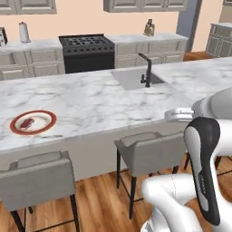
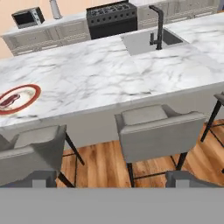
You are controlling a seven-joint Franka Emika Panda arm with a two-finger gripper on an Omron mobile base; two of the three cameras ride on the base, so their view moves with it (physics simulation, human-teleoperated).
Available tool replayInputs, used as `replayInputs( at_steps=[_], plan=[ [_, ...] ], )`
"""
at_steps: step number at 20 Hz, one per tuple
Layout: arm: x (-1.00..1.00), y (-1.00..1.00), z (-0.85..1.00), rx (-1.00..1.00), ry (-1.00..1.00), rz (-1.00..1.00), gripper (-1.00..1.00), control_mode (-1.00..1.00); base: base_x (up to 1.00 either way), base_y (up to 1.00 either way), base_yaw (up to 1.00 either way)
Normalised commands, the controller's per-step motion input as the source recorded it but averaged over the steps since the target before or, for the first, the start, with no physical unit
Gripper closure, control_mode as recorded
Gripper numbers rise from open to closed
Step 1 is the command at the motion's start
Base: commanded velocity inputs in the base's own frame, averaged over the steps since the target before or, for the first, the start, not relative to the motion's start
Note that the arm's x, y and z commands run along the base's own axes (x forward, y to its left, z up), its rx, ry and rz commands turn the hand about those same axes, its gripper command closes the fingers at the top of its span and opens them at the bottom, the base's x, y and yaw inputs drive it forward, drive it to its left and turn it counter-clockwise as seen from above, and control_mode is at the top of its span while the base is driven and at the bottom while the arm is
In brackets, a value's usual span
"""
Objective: Take the cheese, steak, and lemon wedge from the fridge and place them on the plate on the dining counter to create an appetizer plate.
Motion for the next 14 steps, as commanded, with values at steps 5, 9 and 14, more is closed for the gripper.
replayInputs(
  at_steps=[5,9,14],
  plan=[
    [0.0,0.0,0.0,0.0,0.0,0.0,-1.0,1.0,-0.04,-1.0,-0.14],
    [0.0,0.0,0.0,0.0,0.0,0.0,-1.0,1.0,0.0,-1.0,-0.13],
    [0.0,0.0,0.0,0.0,0.0,0.0,-1.0,1.0,-0.12,-1.0,-0.08]
  ],
)
